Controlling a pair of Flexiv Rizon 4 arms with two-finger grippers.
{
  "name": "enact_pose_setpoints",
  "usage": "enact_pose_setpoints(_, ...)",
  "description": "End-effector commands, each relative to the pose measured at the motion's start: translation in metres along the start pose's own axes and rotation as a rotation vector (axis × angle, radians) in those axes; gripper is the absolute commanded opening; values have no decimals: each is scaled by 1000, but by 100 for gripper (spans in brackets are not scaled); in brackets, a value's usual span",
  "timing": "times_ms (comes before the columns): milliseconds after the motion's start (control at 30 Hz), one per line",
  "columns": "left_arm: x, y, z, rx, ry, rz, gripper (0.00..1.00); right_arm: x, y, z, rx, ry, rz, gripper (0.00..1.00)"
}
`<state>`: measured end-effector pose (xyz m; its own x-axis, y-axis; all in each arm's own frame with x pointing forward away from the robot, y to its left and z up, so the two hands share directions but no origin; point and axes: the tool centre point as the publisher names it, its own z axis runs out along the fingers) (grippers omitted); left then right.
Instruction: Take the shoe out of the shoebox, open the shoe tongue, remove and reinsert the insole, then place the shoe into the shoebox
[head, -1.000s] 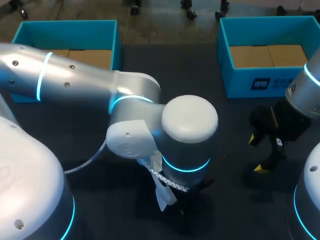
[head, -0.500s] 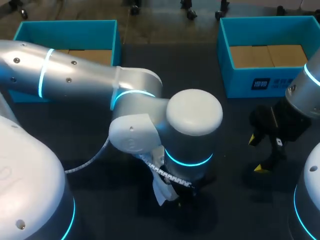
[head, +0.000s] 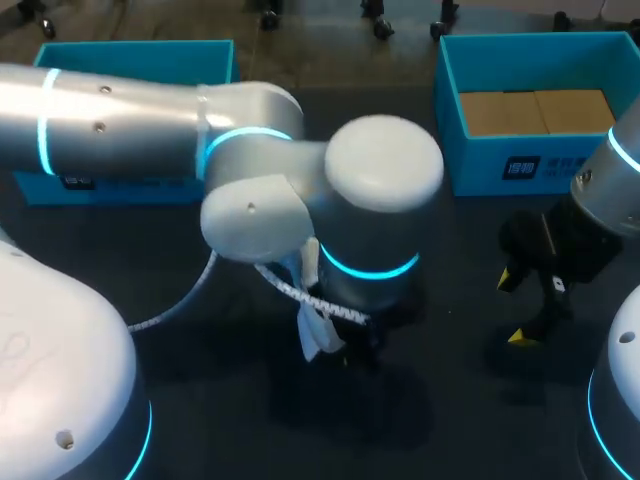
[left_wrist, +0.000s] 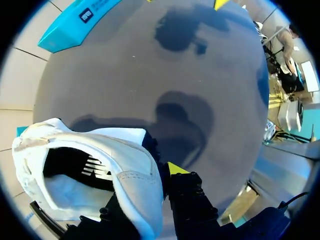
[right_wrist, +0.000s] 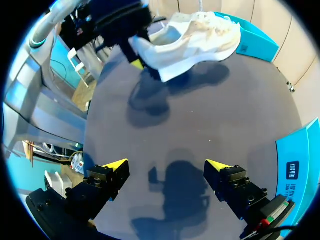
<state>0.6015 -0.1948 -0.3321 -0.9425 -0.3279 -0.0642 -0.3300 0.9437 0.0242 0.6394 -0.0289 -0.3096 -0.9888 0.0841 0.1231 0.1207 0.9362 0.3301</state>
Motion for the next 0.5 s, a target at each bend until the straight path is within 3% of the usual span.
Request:
enact_pose_setpoints(33, -32, 20, -34, 32, 22, 12, 0, 1, 0, 0, 3, -1, 1, 100)
enact_pose_setpoints(200, -59, 27, -58, -3, 21, 132, 0, 1, 0, 0, 3, -1, 1, 100)
enact_pose_setpoints(233, -74, 32, -76, 12, 56, 175, 0, 1, 0, 0, 3, -1, 1, 100)
enact_pose_setpoints(333, -96, 41, -101, 19, 64, 178, 0, 1, 0, 0, 3, -1, 1, 100)
enact_pose_setpoints(500, -96, 41, -101, 19, 64, 178, 0, 1, 0, 0, 3, -1, 1, 100)
